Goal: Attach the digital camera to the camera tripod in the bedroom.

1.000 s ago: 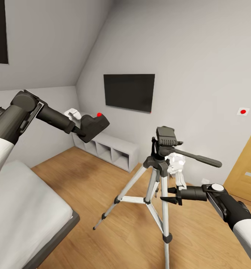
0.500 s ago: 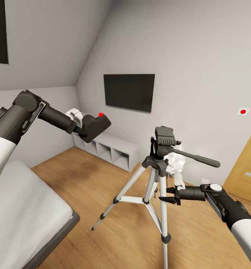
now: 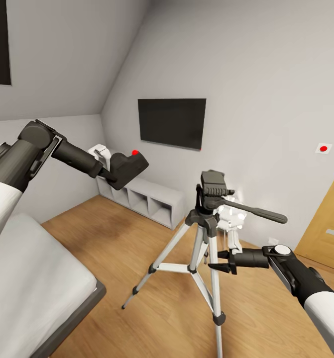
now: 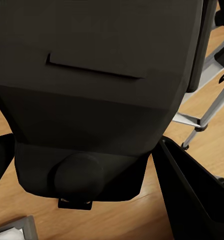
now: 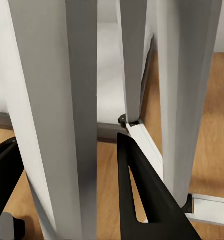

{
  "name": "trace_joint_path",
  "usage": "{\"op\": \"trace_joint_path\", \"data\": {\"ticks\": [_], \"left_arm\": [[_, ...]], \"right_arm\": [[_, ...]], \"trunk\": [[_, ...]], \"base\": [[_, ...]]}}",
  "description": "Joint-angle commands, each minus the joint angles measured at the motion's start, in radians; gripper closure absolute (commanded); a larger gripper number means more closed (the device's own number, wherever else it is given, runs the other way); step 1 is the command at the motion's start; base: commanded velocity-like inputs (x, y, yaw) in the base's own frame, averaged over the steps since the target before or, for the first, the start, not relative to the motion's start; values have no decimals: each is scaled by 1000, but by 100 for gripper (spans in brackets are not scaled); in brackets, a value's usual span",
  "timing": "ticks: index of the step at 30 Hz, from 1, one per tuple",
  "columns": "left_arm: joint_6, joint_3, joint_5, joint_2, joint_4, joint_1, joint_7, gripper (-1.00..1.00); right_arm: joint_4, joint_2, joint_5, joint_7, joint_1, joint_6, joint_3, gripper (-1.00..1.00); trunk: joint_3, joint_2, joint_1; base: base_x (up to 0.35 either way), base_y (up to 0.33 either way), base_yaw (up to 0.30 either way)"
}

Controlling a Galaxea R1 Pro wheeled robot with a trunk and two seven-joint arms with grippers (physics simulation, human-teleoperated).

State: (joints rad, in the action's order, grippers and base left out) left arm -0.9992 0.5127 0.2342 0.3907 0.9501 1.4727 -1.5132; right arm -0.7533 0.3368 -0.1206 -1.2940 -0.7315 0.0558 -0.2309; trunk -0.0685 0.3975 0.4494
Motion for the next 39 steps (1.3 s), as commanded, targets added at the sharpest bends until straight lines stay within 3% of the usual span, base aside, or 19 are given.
{"op": "trace_joint_path", "data": {"ticks": [1,21,39], "left_arm": [[-10,1,10,0,1,1,-10,100],[-10,1,10,0,1,1,-10,100],[-10,1,10,0,1,1,-10,100]], "right_arm": [[0,1,-8,1,-2,6,-4,100],[1,-2,-11,2,-2,4,-3,100],[5,-28,-13,5,-2,4,-2,100]], "trunk": [[-2,3,1],[-2,3,1],[-2,3,1]], "base": [[0,0,0],[0,0,0],[0,0,0]]}}
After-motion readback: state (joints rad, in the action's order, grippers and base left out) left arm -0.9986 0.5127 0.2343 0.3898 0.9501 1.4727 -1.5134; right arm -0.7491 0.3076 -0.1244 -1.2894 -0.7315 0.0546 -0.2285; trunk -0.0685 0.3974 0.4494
